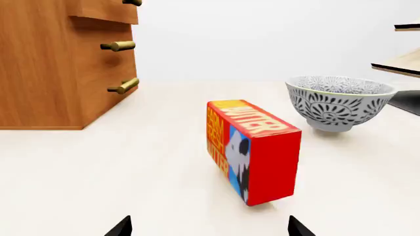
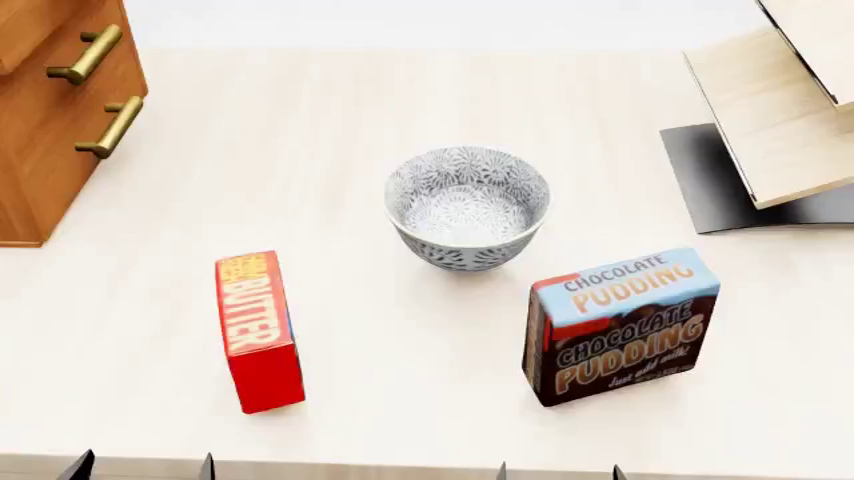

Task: Close the top drawer of the cabinet and put the bowl on top of it.

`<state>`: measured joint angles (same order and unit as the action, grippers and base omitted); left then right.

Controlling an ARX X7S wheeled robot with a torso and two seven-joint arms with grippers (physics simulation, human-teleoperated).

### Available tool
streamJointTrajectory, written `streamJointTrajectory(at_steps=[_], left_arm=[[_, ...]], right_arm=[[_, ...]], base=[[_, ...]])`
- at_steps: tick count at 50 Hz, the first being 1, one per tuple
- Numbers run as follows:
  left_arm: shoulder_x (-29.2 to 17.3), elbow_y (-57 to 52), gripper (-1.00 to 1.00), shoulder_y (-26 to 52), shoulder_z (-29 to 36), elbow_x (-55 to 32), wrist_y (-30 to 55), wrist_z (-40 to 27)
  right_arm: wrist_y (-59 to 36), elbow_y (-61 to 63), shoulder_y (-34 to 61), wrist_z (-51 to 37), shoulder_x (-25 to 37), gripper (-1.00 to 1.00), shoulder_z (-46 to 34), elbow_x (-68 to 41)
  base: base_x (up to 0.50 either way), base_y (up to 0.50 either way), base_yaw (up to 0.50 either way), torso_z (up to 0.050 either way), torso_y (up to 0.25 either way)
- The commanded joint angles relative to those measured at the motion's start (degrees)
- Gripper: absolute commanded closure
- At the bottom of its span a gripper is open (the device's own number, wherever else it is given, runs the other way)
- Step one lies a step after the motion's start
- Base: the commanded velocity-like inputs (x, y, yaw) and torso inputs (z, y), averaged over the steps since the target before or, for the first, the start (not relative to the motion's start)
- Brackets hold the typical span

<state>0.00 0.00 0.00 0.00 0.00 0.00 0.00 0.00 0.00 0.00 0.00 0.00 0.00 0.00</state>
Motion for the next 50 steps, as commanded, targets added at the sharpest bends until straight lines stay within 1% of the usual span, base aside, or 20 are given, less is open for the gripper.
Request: streamJointTrajectory(at_steps=[1,6,8,19,22,24,25,26,27,28,29,31,32,35,36,38,42,44,46,50], left_arm=[[-0.8,0.1,-1.0,0.0,0.7,-1.0,-0.2,-1.5],[-1.8,-0.1,-1.0,-0.2,1.9,-1.5,-0.5,-3.4],[-2.1,0.0,-1.0,-0.3,2.5,0.3,-1.6,-5.3],[-3.0,0.3,-1.0,0.2,3.4,-1.3,-0.7,-7.4],[-3.5,0.4,-1.0,0.4,3.3,-3.3,-0.9,-6.5],[-3.9,-3.1,-1.0,-0.5,3.0,-6.1,4.1,-5.6],[-4.1,-4.6,-1.0,-0.5,2.7,-6.6,6.7,-6.1],[-4.6,-8.7,-1.0,0.3,1.7,-9.1,12.8,-6.1],[-5.1,-11.2,-1.0,0.9,1.6,-9.0,15.1,-6.8],[-5.7,-15.4,-1.0,2.1,0.7,-9.8,19.9,-7.9],[-6.2,-17.5,-1.0,2.7,0.5,-9.1,20.4,-8.8],[-7.2,-22.5,-1.0,4.2,-0.2,-9.8,25.7,-9.7],[-8.3,-27.7,-1.0,6.2,-0.7,-10.7,32.7,-10.4],[-9.4,-35.0,-1.0,10.4,-2.8,-14.3,44.6,-11.3],[-10.3,-39.2,-1.0,13.4,-3.8,-15.7,50.6,-12.0],[-11.2,-44.7,-1.0,17.5,-5.4,-17.9,57.3,-12.6],[-10.6,-52.6,-1.0,24.0,-10.9,-23.5,71.6,-13.2],[-9.2,-55.6,-1.0,25.5,-16.2,-26.7,77.0,-12.2],[-8.8,-57.1,-1.0,24.9,-18.9,-28.2,78.5,-11.3],[-9.9,-56.9,-1.0,23.0,-18.0,-28.4,77.9,-11.1]], right_arm=[[-0.1,0.0,0.0,-1.4,0.8,-1.0,-1.0,-0.9],[0.4,0.4,-0.4,-2.9,1.8,-1.0,-2.1,-2.1],[0.4,0.8,-0.6,-3.0,2.1,-1.0,-2.4,-2.7],[0.3,1.0,-0.7,-4.6,3.0,-1.0,-3.0,-4.9],[-1.3,1.4,-0.5,-5.0,3.0,-1.0,-2.8,-6.4],[-2.2,2.0,-0.4,-5.5,3.0,-1.0,-2.9,-7.0],[-4.5,2.9,-0.2,-5.4,2.9,-1.0,-2.6,-8.6],[-10.1,7.0,0.1,-5.7,3.3,-1.0,-2.3,-10.6],[-13.6,10.7,0.3,-6.3,3.9,-1.0,-2.7,-10.6],[-20.5,16.4,1.0,-7.2,4.9,-1.0,-3.0,-11.4],[-24.9,20.4,1.5,-7.7,5.3,-1.0,-2.7,-12.7],[-32.9,27.1,3.0,-8.7,6.3,-1.0,-2.3,-15.1],[-40.2,32.6,4.8,-9.8,6.9,-1.0,-1.4,-17.6],[-51.7,40.5,9.1,-11.7,7.7,-1.0,0.8,-22.2],[-58.2,44.4,12.3,-12.7,7.7,-1.0,3.2,-25.5],[-67.9,49.6,17.6,-14.6,7.4,-1.0,7.0,-29.8],[-85.1,57.9,26.4,-16.7,4.7,-1.0,16.2,-38.2],[-89.2,59.9,28.9,-18.7,4.5,-1.0,20.4,-43.3],[-89.6,59.9,29.2,-22.7,5.6,-1.0,23.5,-49.9],[-89.8,59.4,29.2,-30.8,7.4,-1.0,26.6,-61.4]], base=[[0.0,0.0,0.0,0.0,0.0],[0.0,0.0,0.0,0.0,0.0],[0.0,0.0,0.0,0.0,0.0],[0.0,0.0,0.0,0.0,0.0],[0.0,0.0,0.0,0.0,0.0],[0.0,0.0,0.0,0.0,0.0],[0.0,0.0,0.0,0.0,0.0],[0.0,0.0,0.0,0.0,0.0],[0.0,0.0,0.0,0.0,0.0],[0.0,0.0,0.0,0.0,0.0],[0.0,0.0,0.0,0.0,0.0],[0.0,0.0,0.0,0.0,0.0],[0.0,0.0,0.0,0.0,0.0],[0.0,0.0,0.0,0.0,0.0],[0.0,0.0,0.0,0.0,0.0],[0.0,0.0,0.0,0.0,0.0],[0.0,0.0,0.0,0.0,0.0],[0.0,0.0,0.0,0.0,0.0],[0.0,0.0,0.0,0.0,0.0],[0.0,0.0,0.0,0.0,0.0]])
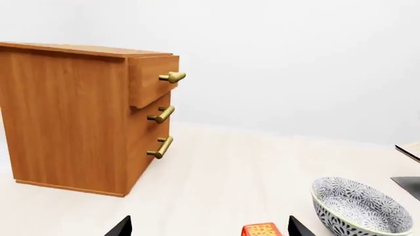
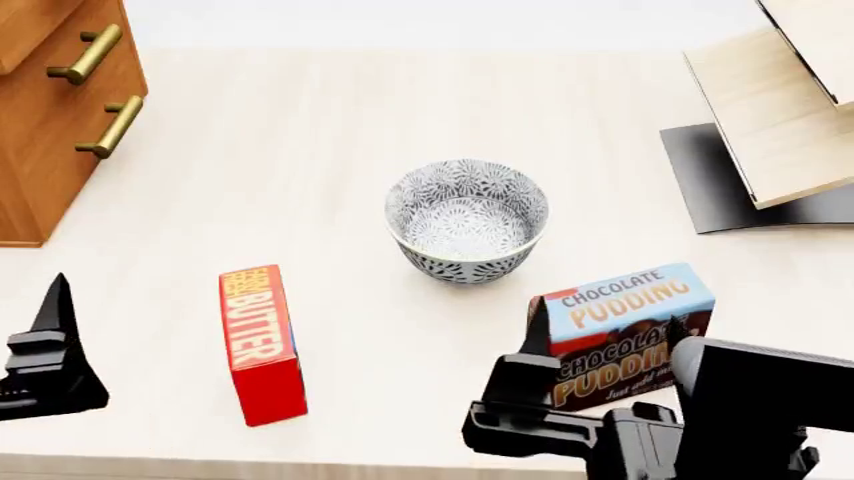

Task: Close the top drawer of the cabinet and put the bowl on top of it.

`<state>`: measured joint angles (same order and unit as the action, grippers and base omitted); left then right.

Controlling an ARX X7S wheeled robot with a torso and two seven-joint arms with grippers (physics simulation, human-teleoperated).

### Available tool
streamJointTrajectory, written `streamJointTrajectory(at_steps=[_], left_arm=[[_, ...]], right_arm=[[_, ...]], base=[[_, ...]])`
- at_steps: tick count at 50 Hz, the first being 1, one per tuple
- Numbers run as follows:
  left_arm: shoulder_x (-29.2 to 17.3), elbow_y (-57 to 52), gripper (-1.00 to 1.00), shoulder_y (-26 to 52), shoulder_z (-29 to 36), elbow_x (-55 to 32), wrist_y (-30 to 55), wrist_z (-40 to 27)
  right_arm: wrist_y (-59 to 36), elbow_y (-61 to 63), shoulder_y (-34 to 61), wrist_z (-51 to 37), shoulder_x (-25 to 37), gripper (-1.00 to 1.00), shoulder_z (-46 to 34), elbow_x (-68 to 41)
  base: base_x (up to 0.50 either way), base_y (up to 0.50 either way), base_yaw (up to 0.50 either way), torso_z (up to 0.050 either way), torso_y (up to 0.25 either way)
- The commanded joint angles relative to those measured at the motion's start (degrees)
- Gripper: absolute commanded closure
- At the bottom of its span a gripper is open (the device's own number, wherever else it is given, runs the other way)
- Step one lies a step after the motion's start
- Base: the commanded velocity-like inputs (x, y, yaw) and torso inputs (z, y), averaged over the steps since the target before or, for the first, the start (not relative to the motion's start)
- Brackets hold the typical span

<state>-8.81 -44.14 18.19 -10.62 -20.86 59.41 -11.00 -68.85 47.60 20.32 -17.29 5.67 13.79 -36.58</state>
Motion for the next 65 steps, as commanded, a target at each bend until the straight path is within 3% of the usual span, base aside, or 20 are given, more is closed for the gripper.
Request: streamJointTrajectory(at_steps=[1,9,18,32,44,47,65], left_arm=[[-1.2,-12.7,-1.0,5.2,-7.9,-8.0,19.4,0.1],[-1.8,-15.2,-1.0,6.2,-10.5,-11.1,22.9,0.2],[-4.5,-15.2,-1.0,3.4,-10.5,-16.1,19.5,-3.7],[-5.7,-15.6,-1.0,4.3,-12.4,-23.7,20.9,-8.5],[-7.7,-14.7,-1.0,2.3,-10.1,-26.4,18.3,-11.3],[-7.3,-14.6,-1.0,1.0,-10.1,-25.8,14.1,-10.9],[-8.5,-13.2,-1.0,0.4,-10.2,-28.5,13.9,-13.2]], right_arm=[[-20.8,11.7,8.8,-15.1,2.2,-1.0,13.0,-26.9],[-19.0,10.8,8.3,-20.6,4.1,-1.0,13.2,-33.3],[-17.5,10.3,8.2,-25.1,5.7,-1.0,14.4,-39.1],[-14.4,9.7,6.9,-26.0,7.7,-1.0,12.7,-39.6],[-11.7,9.5,5.6,-25.1,8.5,-1.0,11.1,-37.8],[-10.9,9.6,5.4,-24.9,9.0,-1.0,11.4,-38.0],[-7.5,9.3,3.1,-22.9,10.1,-1.0,9.0,-35.0]], base=[[0.0,0.0,0.0,0.0,0.0],[0.0,0.0,0.0,0.038,0.014],[0.0,0.0,0.0,0.05,0.015],[0.0,0.0,0.0,0.05,0.008],[0.0,0.0,0.0,0.05,0.008],[0.03,0.0,0.0,0.03,0.003],[0.5,0.0,0.0,0.0,0.0]])
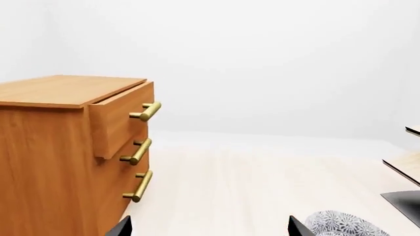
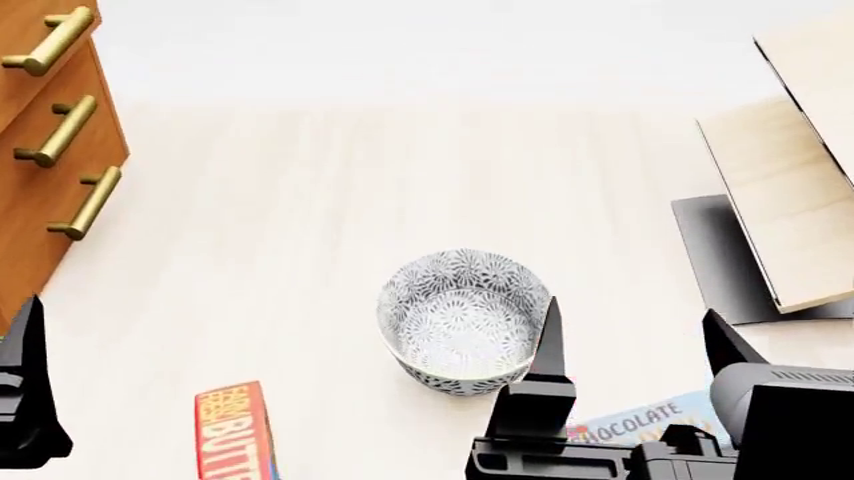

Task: Close the top drawer of the cabinet and put the bowl on top of it.

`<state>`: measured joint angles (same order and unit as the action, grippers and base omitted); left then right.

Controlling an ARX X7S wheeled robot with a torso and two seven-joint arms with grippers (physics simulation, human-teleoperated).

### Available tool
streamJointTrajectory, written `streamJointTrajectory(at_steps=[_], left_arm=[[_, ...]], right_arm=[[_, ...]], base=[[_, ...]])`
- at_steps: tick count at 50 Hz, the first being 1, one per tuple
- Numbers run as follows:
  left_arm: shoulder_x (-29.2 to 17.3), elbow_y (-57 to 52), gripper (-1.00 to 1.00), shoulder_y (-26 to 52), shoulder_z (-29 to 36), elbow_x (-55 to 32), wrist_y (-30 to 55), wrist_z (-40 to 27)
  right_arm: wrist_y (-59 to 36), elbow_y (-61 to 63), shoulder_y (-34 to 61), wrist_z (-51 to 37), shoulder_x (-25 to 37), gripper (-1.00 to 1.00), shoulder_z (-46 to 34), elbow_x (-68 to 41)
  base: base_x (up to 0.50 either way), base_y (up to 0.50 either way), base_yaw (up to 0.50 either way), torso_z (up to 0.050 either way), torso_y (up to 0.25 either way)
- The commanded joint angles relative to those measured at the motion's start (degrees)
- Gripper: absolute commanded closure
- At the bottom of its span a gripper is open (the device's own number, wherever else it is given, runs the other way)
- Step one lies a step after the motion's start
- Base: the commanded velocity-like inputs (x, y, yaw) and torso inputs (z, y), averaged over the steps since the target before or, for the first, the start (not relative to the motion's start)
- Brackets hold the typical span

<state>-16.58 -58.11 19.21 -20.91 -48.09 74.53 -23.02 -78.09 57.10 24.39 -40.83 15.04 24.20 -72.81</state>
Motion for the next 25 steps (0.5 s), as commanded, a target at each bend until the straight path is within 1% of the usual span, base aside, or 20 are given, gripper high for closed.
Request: streamJointTrajectory(at_steps=[1,7,13,17,25], left_arm=[[-0.8,0.7,-1.0,-0.7,0.2,-1.3,-1.3,-1.2],[-1.1,0.7,-1.0,-1.1,0.2,-1.8,-1.5,-1.6],[-1.4,0.0,-1.0,-1.2,-0.5,-3.5,-1.1,-2.5],[-1.7,-0.3,-1.0,-1.1,-0.6,-4.5,-1.0,-3.3],[-2.6,0.0,-1.0,-2.1,1.1,-4.1,-2.4,-3.8]], right_arm=[[1.6,-0.3,-0.7,0.2,0.8,-1.0,-1.4,0.7],[2.1,-0.3,-0.8,-0.7,1.3,-1.0,-1.4,-0.3],[2.1,-0.1,-0.3,-4.0,2.3,-1.0,-0.3,-4.9],[2.8,0.0,-0.7,-4.3,2.9,-1.0,0.2,-5.6],[4.4,-0.1,-2.3,-1.7,2.8,-1.0,-1.0,-2.2]], base=[[0.5,0.0,0.0,0.0,0.0],[0.5,0.0,0.0,0.0,0.0],[0.5,0.0,0.0,0.0,0.003],[0.5,0.0,0.0,0.0,0.0],[0.5,0.0,0.0,0.0,0.0]])
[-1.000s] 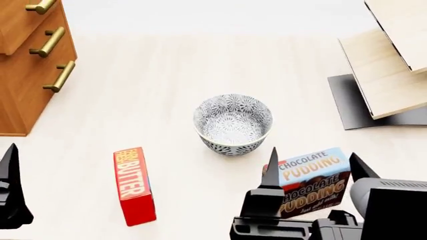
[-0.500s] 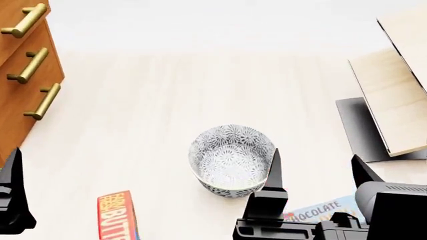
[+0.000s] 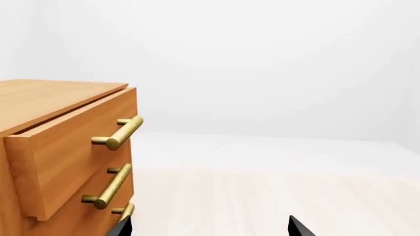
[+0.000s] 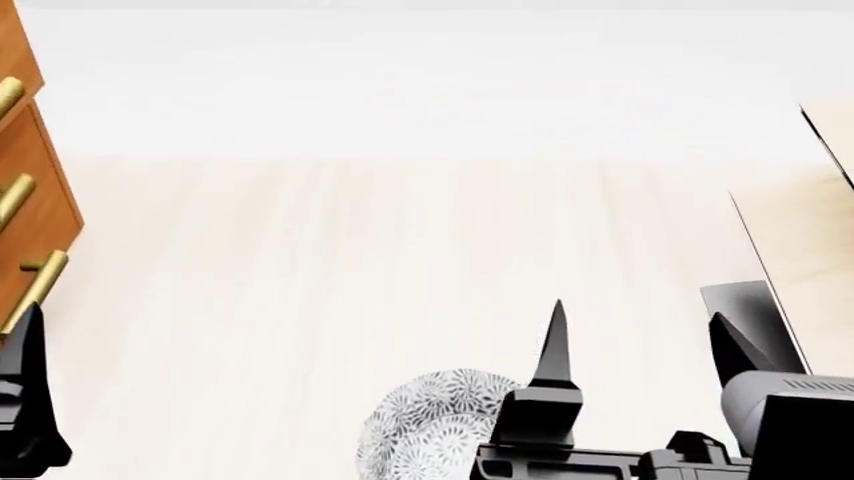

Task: Close the top drawer of the cabinet and put the bowl on top of it.

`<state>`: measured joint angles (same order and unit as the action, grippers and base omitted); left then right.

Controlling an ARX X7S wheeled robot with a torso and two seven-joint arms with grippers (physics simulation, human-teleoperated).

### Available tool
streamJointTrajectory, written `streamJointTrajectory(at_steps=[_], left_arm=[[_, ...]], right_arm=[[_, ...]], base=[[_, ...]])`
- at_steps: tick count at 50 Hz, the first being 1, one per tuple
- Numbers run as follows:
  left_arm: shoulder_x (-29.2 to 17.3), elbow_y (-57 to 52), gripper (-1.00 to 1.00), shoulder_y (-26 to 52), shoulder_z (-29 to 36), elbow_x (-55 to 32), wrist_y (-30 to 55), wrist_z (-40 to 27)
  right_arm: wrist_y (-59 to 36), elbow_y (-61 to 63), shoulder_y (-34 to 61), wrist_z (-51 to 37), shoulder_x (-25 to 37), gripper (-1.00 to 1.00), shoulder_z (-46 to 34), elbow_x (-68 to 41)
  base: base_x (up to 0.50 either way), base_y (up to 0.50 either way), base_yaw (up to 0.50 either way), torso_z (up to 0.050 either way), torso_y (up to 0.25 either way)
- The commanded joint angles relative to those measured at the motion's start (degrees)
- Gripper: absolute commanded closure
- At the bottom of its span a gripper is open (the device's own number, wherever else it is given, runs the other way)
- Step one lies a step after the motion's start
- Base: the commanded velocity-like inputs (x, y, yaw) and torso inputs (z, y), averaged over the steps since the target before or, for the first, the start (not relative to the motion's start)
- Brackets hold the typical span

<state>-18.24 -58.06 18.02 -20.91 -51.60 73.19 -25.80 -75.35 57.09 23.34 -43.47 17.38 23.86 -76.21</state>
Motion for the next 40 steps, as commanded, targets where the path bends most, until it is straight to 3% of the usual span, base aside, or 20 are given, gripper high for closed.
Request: streamJointTrajectory(at_steps=[1,12,23,31,40], left_arm=[[-0.9,0.1,-1.0,-0.9,1.2,-0.6,-1.2,-1.1],[-1.7,0.7,-1.0,-0.8,1.5,-1.9,-1.8,-1.7],[-3.2,6.7,-1.0,0.9,7.7,4.3,-7.7,1.2],[-4.0,15.0,-1.0,8.4,13.5,9.6,-10.1,1.7],[-5.0,22.0,-1.0,9.2,17.2,13.8,-15.4,5.0]], right_arm=[[1.8,-0.1,-1.3,1.0,0.6,-1.0,-0.7,1.2],[2.5,-0.2,-0.5,-0.1,1.5,-1.0,-1.6,1.2],[5.1,0.3,-3.3,3.1,2.0,-1.0,-2.4,4.5],[6.3,0.4,-4.2,3.5,2.3,-1.0,-3.2,5.1],[7.7,0.5,-5.3,3.7,3.2,-1.0,-3.4,5.5]], base=[[0.5,0.0,0.0,0.0,0.0],[0.5,0.0,0.0,0.0,0.002],[0.0,0.0,0.0,0.0,0.0],[0.0,0.0,0.0,0.0,0.0],[0.0,0.0,0.0,0.0,0.0]])
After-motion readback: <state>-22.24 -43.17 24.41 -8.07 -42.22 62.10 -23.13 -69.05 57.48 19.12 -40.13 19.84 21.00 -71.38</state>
